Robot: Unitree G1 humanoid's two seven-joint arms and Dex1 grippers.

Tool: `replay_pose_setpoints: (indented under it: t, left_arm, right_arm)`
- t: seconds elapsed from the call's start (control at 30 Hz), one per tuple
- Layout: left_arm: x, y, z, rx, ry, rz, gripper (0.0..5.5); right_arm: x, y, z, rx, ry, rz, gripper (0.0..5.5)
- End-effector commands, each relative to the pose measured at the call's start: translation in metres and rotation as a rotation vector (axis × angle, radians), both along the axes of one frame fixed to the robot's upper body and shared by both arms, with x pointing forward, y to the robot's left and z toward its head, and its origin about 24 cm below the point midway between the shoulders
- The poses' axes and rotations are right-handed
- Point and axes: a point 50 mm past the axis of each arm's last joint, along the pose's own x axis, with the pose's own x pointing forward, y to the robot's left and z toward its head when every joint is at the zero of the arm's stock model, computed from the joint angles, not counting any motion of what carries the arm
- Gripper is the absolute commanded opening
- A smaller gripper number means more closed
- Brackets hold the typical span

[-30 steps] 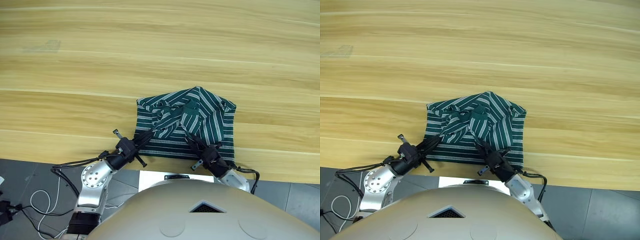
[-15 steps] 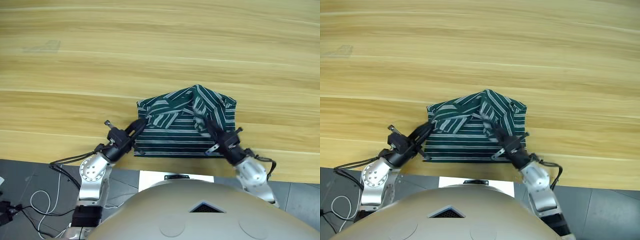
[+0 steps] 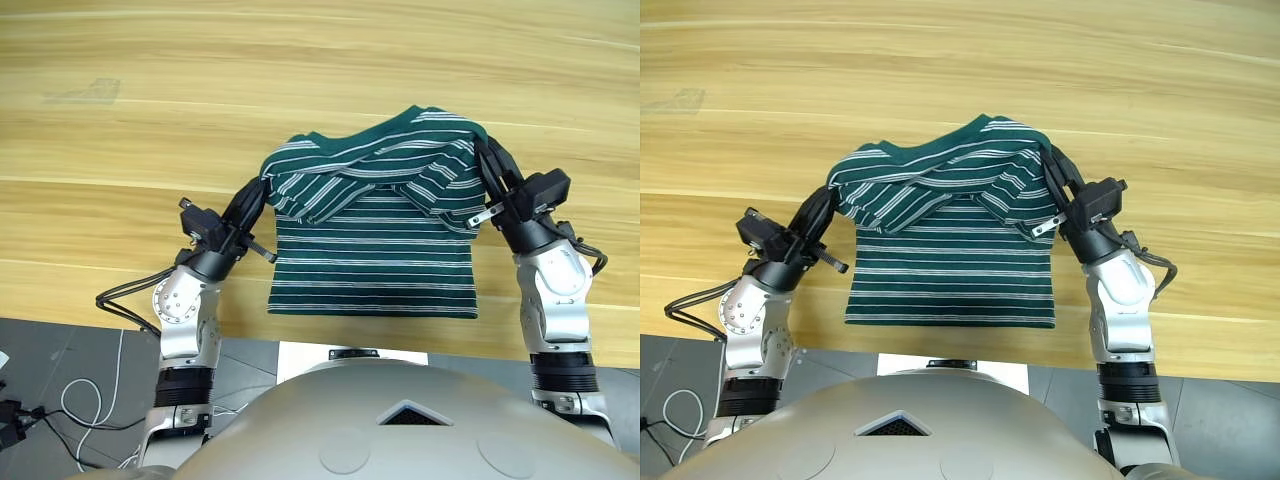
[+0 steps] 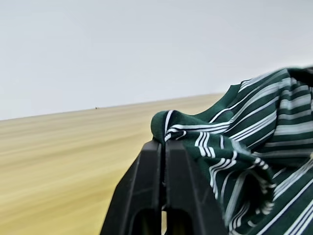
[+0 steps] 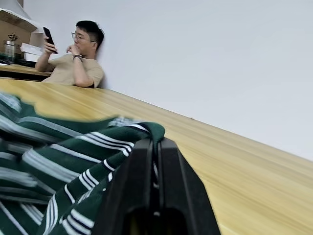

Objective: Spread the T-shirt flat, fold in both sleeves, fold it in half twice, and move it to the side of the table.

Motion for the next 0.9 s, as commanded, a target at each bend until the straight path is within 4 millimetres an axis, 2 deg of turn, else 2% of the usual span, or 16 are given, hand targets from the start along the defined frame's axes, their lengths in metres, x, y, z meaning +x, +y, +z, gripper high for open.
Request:
replay_pose_setpoints:
  t: [0.03,0.13,0.23,0.3,0.37,0.47,0.53,0.57,0.6,0.67,0.7,0.73,0.77,0.8,0.83,0.9]
  left_arm:
    - [-0.041,0.001,0.004,-0.041,0.017,-0.184,0.00]
    - [-0.061,0.013,0.002,-0.051,0.046,-0.231,0.00]
    - [-0.054,0.020,-0.005,0.027,0.073,-0.254,0.00]
    - [-0.024,0.023,-0.010,0.099,0.102,-0.228,0.00]
    - [0.020,0.029,-0.018,0.177,0.164,-0.124,0.00]
    - [0.101,0.026,-0.008,0.307,0.178,0.020,0.00]
    - [0.182,0.014,0.048,0.390,0.086,0.252,0.00]
    - [0.214,0.004,0.096,0.408,-0.028,0.394,0.00]
    - [0.232,-0.002,0.143,0.333,-0.119,0.527,0.00]
    - [0.240,-0.005,0.242,0.076,-0.349,0.747,0.00]
    - [0.232,-0.006,0.283,-0.055,-0.486,0.798,0.00]
    - [0.221,-0.008,0.313,-0.173,-0.605,0.778,0.00]
    - [0.211,-0.012,0.328,-0.247,-0.714,0.694,0.00]
    - [0.204,-0.014,0.330,-0.276,-0.782,0.618,0.00]
    - [0.202,-0.013,0.316,-0.278,-0.792,0.516,0.00]
    - [0.199,-0.006,0.262,-0.132,-0.744,0.346,0.00]
  right_arm:
    - [-0.050,-0.006,-0.004,-0.069,0.069,0.310,0.02]
    - [-0.065,-0.028,0.004,0.026,0.087,0.344,0.02]
    - [-0.049,-0.038,0.013,0.105,0.057,0.335,0.02]
    - [-0.019,-0.034,0.012,0.097,0.050,0.319,0.02]
    - [0.024,-0.027,0.006,0.047,0.061,0.235,0.02]
    - [0.108,-0.015,0.006,-0.046,0.103,0.008,0.02]
    - [0.179,0.000,0.053,-0.117,0.039,-0.278,0.02]
    - [0.203,0.007,0.098,-0.093,-0.054,-0.429,0.02]
    - [0.215,0.012,0.139,-0.048,-0.144,-0.555,0.02]
    - [0.215,0.015,0.219,0.104,-0.402,-0.736,0.02]
    - [0.207,0.017,0.251,0.182,-0.535,-0.776,0.02]
    - [0.197,0.020,0.275,0.237,-0.668,-0.783,0.02]
    - [0.188,0.021,0.287,0.271,-0.780,-0.761,0.02]
    - [0.182,0.021,0.290,0.288,-0.846,-0.732,0.02]
    - [0.180,0.016,0.278,0.293,-0.848,-0.664,0.02]
    - [0.182,0.010,0.228,0.182,-0.732,-0.481,0.02]
